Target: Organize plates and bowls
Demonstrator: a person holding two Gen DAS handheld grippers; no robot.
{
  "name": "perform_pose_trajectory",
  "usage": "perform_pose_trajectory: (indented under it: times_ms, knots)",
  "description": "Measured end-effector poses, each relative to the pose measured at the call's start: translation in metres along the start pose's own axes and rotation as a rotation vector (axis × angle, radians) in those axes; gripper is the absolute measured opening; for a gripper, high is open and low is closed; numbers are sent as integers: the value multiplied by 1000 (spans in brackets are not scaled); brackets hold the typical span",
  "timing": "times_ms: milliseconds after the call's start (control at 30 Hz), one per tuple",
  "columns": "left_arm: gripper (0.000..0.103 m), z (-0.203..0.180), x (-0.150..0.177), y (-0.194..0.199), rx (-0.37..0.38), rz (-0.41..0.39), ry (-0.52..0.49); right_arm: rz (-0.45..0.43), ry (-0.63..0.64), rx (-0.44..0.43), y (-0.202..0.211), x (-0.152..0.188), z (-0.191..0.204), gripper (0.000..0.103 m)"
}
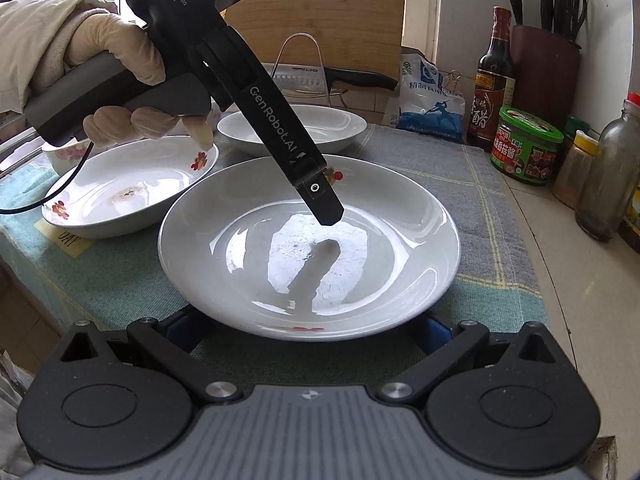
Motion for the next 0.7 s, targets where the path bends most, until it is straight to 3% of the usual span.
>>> perform_pose_trajectory:
  times_ms: [300, 700]
  knots:
    - [76, 1, -3, -8, 14, 34, 4, 9, 3, -11, 0, -1, 0, 103]
    - [75, -3, -13, -5, 27, 10, 20, 38, 20, 1, 3, -8, -10, 103]
Point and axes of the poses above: each gripper's, at about its wrist camera, not at the fingertips, and y roughly against the way its jaws point, z to its left, x to its underside, the point moved 5 cm from there along -y, roughly the way its jaws point, and after that the axes turned 11 degrees about -z, right-handed, at the moved point
